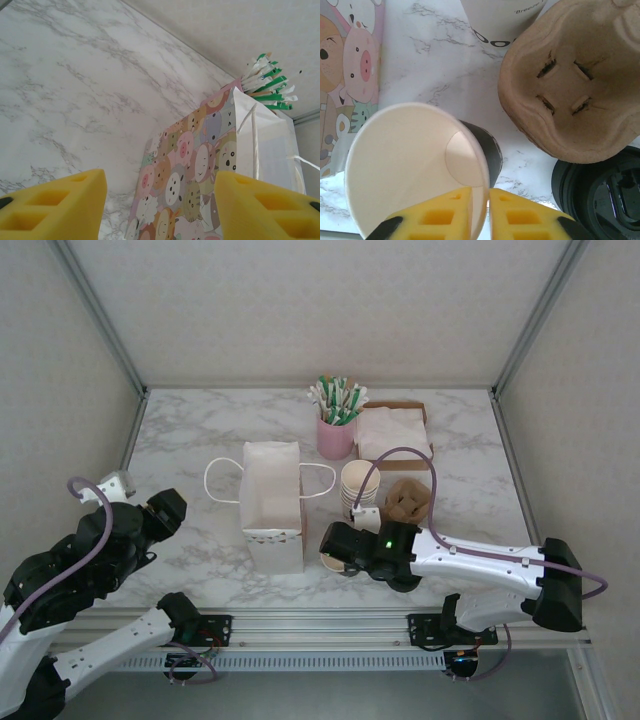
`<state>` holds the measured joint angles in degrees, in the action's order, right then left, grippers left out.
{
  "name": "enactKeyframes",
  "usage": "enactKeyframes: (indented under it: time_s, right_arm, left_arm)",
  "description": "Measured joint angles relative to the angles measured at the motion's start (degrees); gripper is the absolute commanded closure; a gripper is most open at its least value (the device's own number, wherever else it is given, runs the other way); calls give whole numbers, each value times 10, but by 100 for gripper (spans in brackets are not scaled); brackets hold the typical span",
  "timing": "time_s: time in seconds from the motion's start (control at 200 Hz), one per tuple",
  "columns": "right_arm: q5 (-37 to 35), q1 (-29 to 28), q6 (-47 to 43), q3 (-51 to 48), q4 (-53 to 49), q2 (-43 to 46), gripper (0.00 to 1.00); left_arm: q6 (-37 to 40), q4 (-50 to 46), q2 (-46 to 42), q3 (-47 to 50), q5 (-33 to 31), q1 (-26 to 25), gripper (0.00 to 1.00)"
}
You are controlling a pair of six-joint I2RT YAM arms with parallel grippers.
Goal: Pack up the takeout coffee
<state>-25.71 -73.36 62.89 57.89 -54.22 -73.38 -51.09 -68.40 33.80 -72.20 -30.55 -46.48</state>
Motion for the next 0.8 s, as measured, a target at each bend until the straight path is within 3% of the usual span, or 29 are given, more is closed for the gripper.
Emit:
enactKeyframes:
  time_s: [0.215,0.506,0.646,0.746,0.801]
  right_arm:
    - [0,0,12,6,-34,-8,77]
    - [-2,0,14,53,-100,2,66]
    - [-22,1,14,82,-142,35,52]
    - [-40,1,7,89,-167,74,27]
    - [-50,1,2,89,-179,98,26]
  left_arm:
    - [0,0,0,0,0,0,41]
    - [0,0,0,-1,0,0,39]
    - [0,0,0,-1,-1,0,38]
    - [0,0,0,-1,-2,0,37]
    - [0,0,0,-1,-2,0,37]
